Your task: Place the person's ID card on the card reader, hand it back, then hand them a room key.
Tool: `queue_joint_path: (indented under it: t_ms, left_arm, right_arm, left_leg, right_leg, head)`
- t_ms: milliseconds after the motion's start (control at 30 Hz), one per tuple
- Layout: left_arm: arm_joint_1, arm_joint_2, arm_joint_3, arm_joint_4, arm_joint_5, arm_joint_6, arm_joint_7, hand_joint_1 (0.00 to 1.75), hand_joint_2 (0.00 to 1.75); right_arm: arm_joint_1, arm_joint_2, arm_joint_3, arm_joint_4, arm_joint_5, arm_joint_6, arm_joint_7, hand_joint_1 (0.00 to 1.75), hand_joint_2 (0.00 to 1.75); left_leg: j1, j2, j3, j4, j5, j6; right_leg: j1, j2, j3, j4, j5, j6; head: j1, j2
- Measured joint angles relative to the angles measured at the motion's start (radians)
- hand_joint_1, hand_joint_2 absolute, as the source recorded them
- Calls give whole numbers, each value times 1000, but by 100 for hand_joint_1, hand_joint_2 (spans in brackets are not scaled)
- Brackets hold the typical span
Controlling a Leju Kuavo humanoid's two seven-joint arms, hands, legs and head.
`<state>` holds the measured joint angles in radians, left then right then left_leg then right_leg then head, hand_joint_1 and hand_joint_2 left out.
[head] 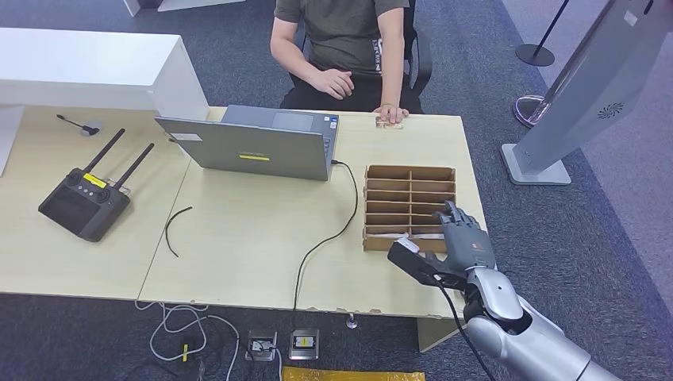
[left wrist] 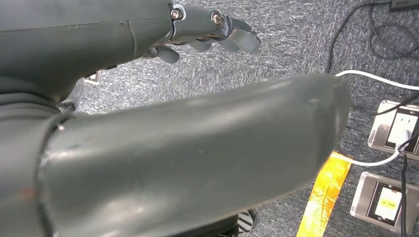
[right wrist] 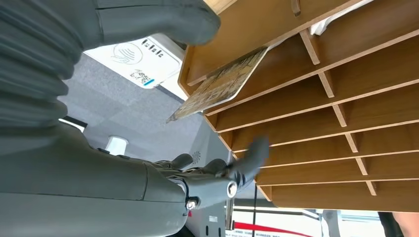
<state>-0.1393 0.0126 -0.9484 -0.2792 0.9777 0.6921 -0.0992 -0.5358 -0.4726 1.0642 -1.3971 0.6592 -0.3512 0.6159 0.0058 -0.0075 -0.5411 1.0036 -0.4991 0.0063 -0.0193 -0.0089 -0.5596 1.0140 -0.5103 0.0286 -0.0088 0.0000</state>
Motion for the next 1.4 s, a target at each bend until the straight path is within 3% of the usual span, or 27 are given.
queue_joint_path:
  t_ms: [900, 1200, 1400]
  left_arm:
    - [-7, 6, -42, 0, -7, -11, 23, 0, 0]
    - [-13, 7, -62, -2, -6, -12, 29, 0, 0]
    - [-19, 8, -74, -2, -4, -12, 29, 0, 0]
  right_arm:
    - [3, 0, 29, 20, -19, -64, 3, 175, 175]
    - [-23, -27, -1, -41, 149, -90, 54, 175, 175]
    - [-66, -62, -64, -142, 259, -53, 78, 175, 175]
  left_leg:
    - [0, 0, 0, 0, 0, 0]
    - [0, 0, 1, 0, 0, 0]
    - [0, 1, 1, 0, 0, 0]
  right_leg:
    - [0, 0, 0, 0, 0, 0]
    - [0, 1, 0, 0, 0, 0]
    - [0, 1, 0, 0, 0, 0]
  head:
    - [0, 0]
    - [0, 0]
    - [0, 0]
